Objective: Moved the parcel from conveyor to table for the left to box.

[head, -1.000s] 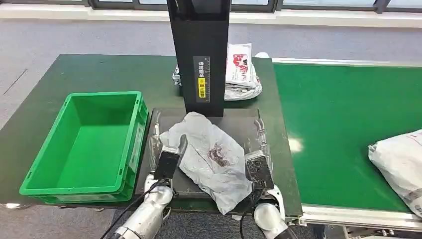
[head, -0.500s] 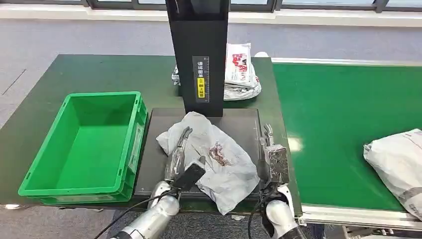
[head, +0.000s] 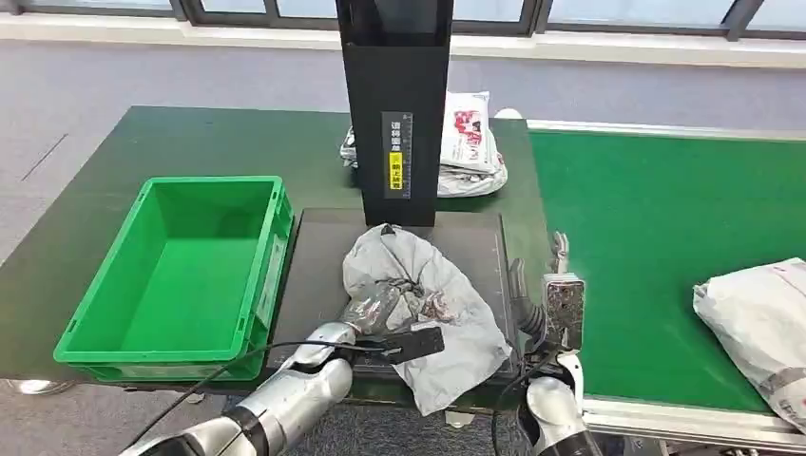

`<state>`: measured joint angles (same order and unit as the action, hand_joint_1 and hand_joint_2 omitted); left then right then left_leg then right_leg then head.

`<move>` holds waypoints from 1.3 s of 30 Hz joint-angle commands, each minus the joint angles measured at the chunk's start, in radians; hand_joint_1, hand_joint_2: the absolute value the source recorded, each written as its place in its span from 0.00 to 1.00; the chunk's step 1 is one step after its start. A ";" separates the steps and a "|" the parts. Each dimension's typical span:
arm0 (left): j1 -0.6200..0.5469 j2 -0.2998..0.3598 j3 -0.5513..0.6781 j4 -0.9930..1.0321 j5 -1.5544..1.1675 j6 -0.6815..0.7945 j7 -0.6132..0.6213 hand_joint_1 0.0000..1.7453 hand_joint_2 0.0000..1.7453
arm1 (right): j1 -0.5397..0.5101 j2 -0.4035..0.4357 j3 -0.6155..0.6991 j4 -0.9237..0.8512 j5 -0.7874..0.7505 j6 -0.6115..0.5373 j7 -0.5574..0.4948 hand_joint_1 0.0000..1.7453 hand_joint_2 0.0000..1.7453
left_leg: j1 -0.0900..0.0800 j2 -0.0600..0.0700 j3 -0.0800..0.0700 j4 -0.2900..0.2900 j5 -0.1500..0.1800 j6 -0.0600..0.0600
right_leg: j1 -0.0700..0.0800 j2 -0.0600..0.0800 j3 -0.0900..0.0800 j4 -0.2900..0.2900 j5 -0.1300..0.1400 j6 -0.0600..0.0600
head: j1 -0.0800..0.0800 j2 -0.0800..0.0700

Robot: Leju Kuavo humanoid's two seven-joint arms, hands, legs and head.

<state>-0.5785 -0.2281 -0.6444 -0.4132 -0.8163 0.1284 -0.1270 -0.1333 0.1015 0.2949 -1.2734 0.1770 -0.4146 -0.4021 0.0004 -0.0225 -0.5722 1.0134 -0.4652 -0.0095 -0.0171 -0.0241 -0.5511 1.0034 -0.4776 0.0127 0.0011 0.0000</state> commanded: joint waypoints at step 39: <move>0.022 0.668 0.284 -0.534 -0.754 0.476 0.825 1.00 1.00 | 0.055 0.008 -0.097 -0.088 -0.009 -0.011 0.006 0.00 1.00 | 0.003 0.027 -0.006 -0.001 0.008 -0.004 | 0.004 0.029 -0.029 0.002 0.020 -0.006 | 0.000 0.000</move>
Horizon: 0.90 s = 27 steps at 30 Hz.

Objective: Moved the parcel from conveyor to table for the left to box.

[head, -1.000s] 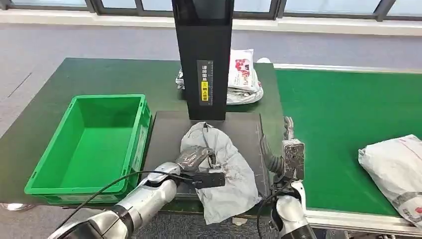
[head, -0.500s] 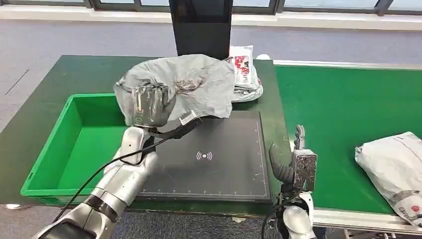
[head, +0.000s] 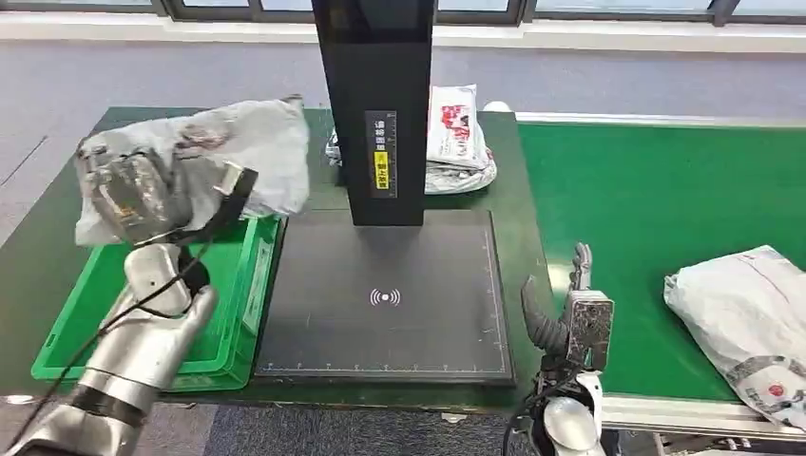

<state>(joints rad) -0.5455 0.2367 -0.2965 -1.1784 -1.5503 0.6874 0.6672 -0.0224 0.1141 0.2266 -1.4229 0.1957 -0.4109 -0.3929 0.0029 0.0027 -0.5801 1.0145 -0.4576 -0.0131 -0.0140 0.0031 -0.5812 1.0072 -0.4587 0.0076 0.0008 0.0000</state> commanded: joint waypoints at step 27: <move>0.115 -0.029 0.222 0.352 -0.020 -0.004 -0.063 0.00 1.00 | 0.007 -0.042 -0.048 0.021 -0.066 -0.028 0.002 0.00 1.00 | 0.001 -0.004 0.002 -0.006 0.003 -0.001 | 0.000 -0.004 0.004 -0.006 0.002 -0.002 | 0.000 0.000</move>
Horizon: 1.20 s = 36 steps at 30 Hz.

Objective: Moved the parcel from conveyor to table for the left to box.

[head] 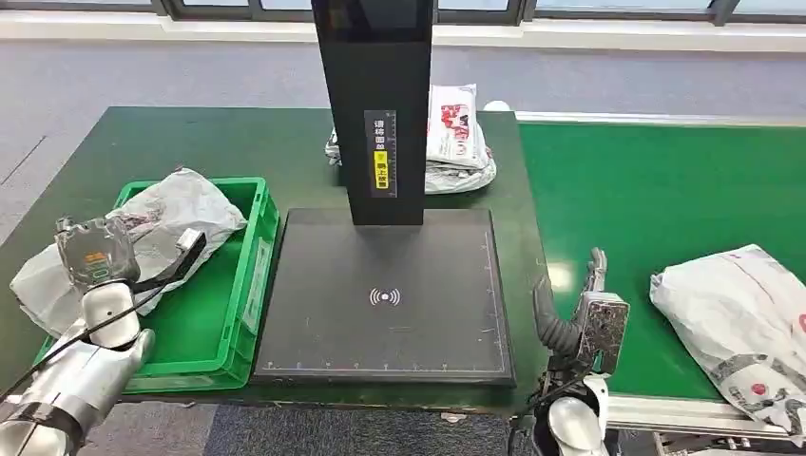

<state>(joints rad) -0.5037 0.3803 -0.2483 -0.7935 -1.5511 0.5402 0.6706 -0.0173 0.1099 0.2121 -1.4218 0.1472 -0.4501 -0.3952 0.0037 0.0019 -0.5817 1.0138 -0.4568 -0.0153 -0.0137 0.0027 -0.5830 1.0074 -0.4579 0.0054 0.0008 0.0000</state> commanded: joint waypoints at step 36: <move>0.116 -0.555 -0.029 -0.173 1.351 -0.460 -1.077 0.00 1.00 | -0.099 -0.081 -0.294 0.220 0.423 -0.028 0.224 0.00 1.00 | -0.002 -0.005 0.000 0.000 0.001 0.003 | -0.002 -0.004 0.003 -0.004 0.002 0.002 | 0.000 0.000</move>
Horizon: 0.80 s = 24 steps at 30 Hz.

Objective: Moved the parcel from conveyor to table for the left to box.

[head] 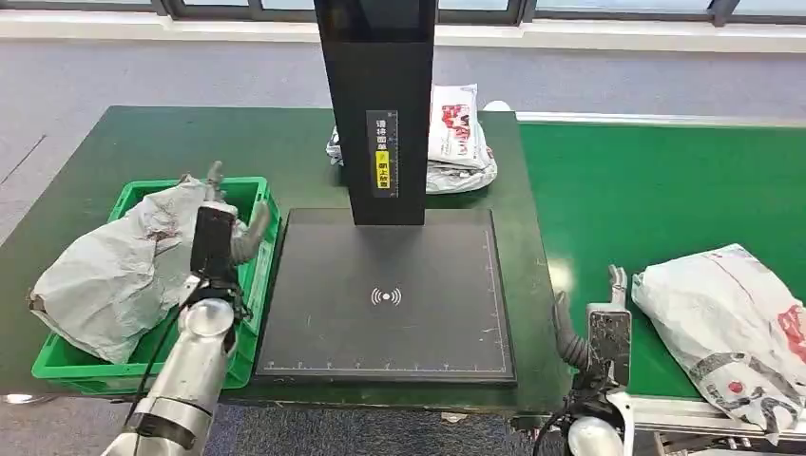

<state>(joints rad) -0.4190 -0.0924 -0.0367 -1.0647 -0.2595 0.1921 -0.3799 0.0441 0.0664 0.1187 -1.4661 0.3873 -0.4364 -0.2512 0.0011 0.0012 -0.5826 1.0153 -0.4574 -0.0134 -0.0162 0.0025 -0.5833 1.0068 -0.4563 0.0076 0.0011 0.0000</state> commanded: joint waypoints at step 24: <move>0.024 -0.080 -0.337 0.218 0.134 -0.117 -0.097 0.00 1.00 | -0.420 -0.198 -0.299 0.851 0.606 -0.117 0.425 0.00 1.00 | 0.000 0.000 0.000 -0.001 0.001 0.002 | 0.000 0.000 0.001 -0.001 0.002 0.002 | 0.000 0.000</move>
<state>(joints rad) -0.3797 -0.1953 -0.3277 -0.9090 -0.1274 0.0748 -0.4749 -0.2959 -0.1175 -0.1362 -0.7964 0.9903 -0.5566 0.1709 0.0006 0.0004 -0.5842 1.0155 -0.4562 -0.0114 -0.0167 0.0017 -0.5836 1.0066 -0.4547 0.0101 0.0011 0.0000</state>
